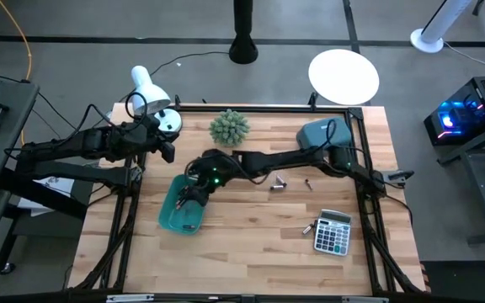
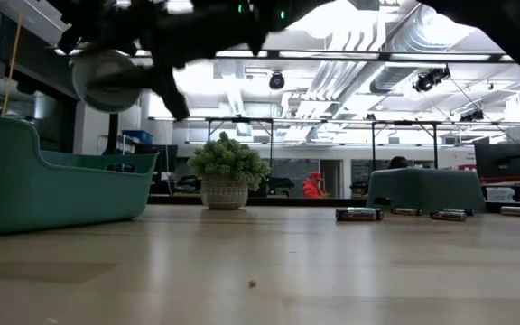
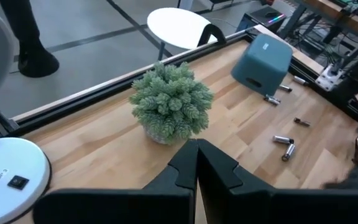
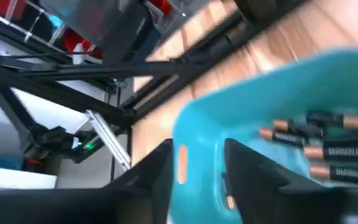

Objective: Sort batteries
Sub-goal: Put the black battery into the green bin

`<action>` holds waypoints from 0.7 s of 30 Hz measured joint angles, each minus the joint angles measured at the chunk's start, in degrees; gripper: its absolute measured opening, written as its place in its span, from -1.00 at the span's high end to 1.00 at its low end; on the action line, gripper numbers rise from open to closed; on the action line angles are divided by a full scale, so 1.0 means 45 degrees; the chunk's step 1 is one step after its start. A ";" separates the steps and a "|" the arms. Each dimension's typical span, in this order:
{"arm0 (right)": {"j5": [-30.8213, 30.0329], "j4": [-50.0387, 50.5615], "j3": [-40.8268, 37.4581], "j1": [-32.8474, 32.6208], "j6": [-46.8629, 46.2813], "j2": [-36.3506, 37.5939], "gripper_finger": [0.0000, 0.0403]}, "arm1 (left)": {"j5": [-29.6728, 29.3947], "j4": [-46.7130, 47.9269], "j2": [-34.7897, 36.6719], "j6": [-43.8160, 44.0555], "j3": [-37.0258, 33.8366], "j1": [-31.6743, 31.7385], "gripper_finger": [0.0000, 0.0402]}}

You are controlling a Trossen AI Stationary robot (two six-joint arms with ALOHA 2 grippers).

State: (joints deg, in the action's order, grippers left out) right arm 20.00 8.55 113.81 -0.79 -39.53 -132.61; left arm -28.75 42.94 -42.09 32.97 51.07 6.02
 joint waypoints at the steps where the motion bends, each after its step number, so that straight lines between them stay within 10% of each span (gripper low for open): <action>1: 0.0011 0.0501 0.0237 0.0050 0.0357 0.0053 0.25 | 0.0013 0.0004 0.0000 0.0000 0.0000 -0.0005 1.00; 11: -0.3088 1.1861 0.0308 -0.0042 0.5364 0.2070 0.07 | 0.0105 0.0049 0.0000 -0.0018 0.0000 -0.0005 1.00; 21: -0.1549 1.2074 -0.8955 -0.2684 0.1500 0.7423 0.07 | 0.0126 0.0053 0.0000 -0.0039 0.0000 -0.0005 1.00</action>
State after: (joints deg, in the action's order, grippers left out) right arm 13.03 62.89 73.51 -12.87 -32.78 -99.21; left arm -28.18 43.18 -42.09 32.80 51.07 6.00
